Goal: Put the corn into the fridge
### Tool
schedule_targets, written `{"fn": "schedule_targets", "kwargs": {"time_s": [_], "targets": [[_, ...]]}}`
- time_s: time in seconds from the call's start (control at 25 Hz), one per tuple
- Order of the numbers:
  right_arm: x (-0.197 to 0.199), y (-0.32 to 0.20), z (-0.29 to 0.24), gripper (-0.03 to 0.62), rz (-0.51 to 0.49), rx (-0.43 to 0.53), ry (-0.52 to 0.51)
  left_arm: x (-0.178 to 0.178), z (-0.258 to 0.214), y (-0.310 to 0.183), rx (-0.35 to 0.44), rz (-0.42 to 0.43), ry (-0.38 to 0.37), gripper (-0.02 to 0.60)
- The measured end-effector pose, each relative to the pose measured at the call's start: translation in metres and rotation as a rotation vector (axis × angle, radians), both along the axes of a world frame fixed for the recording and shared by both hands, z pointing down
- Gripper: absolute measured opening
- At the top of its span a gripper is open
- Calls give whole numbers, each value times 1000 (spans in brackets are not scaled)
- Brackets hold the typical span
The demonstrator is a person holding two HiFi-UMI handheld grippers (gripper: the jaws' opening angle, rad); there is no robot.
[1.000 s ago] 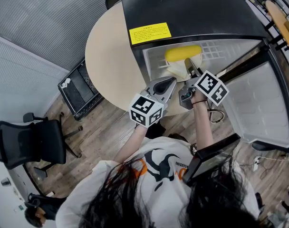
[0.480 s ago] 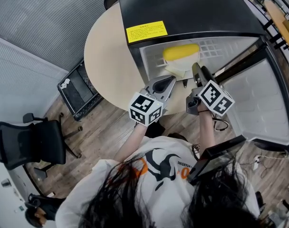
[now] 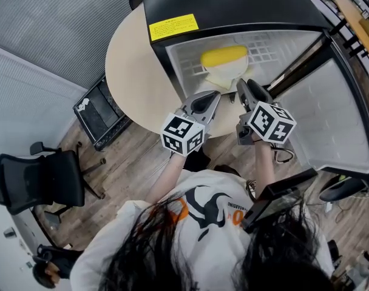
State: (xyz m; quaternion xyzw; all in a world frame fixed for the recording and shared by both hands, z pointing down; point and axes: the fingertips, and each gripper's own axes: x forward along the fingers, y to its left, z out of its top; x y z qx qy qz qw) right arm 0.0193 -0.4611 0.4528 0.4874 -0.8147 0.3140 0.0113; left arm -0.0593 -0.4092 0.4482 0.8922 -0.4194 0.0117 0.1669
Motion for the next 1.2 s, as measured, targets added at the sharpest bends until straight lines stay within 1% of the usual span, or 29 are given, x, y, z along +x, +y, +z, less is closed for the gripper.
{"fn": "schedule_targets", "kwargs": {"time_s": [0.16,0.28,0.4,0.52,0.8,0.96,1.2], "targets": [[1,18,-3,124,-35,9,-8,5,-4,11,5,-15,-6,12],[0,32,-5,106,-80,19,-6,12,-9,19,16,-37,-4,12],[-3,52,-2,97,-132,17,13,16,-10,34,16,-66,-4,12],[4,76,0,89,-173,20,33,26,-7,55,6,-91,-1,12],[13,121,7,77,-254,7,24,37,0,97,-18,-165,-10,12],[10,142,9,75,-291,3,7,36,4,121,-31,-197,-29,12],[-7,170,15,74,-339,-13,-10,23,5,149,-40,-238,-48,12]]}}
